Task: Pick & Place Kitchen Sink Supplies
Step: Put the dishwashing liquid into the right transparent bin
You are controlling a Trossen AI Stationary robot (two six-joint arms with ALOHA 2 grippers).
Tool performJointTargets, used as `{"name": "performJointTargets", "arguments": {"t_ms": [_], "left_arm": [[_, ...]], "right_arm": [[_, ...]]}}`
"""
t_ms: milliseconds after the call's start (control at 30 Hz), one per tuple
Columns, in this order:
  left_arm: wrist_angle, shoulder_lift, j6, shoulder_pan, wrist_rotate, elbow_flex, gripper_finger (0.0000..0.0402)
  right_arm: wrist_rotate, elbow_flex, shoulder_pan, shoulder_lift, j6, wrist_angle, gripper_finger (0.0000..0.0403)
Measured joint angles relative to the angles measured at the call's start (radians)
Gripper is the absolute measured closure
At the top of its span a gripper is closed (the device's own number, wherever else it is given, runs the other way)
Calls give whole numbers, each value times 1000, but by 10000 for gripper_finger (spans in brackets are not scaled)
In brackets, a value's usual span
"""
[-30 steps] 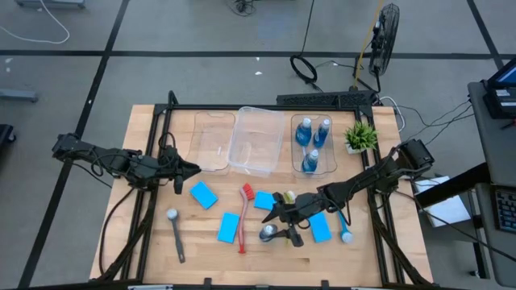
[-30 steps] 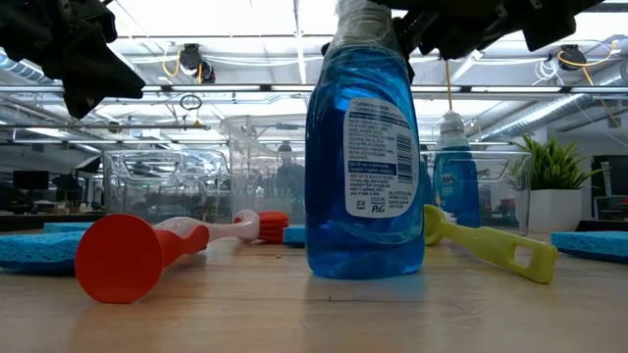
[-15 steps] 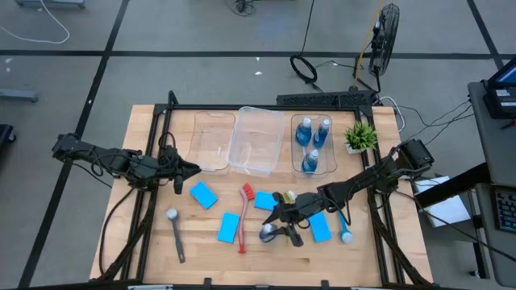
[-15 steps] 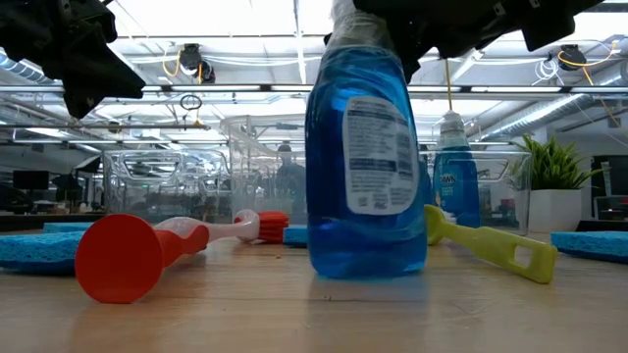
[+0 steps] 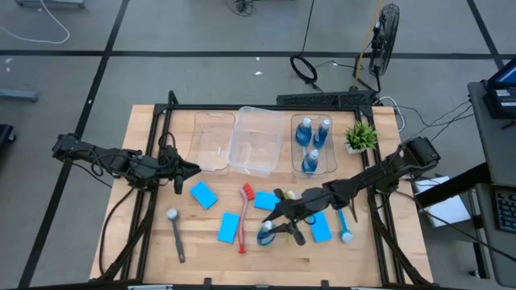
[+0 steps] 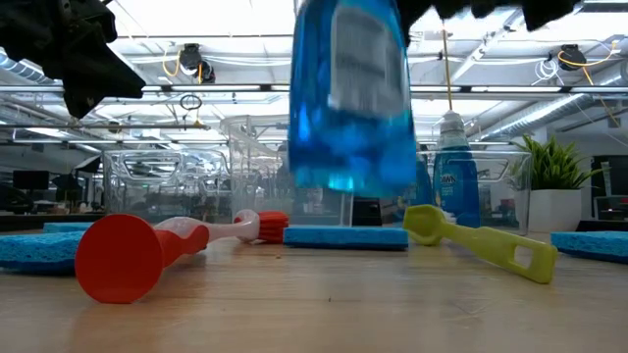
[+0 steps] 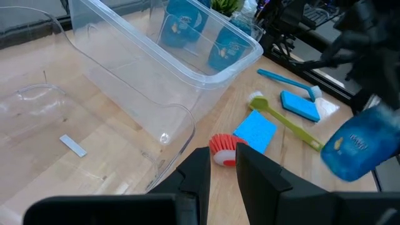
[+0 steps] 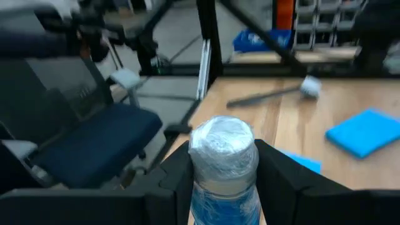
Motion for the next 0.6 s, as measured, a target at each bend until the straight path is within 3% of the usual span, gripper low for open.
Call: {"name": "performJointTargets", "arguments": {"t_ms": [300, 600], "left_arm": [[1, 0, 1, 0, -44, 0, 325], [1, 0, 3, 0, -46, 0, 325]], "right_arm": [[89, 0, -22, -226, -29, -49, 277], [338, 0, -17, -459, -97, -215, 276]]}}
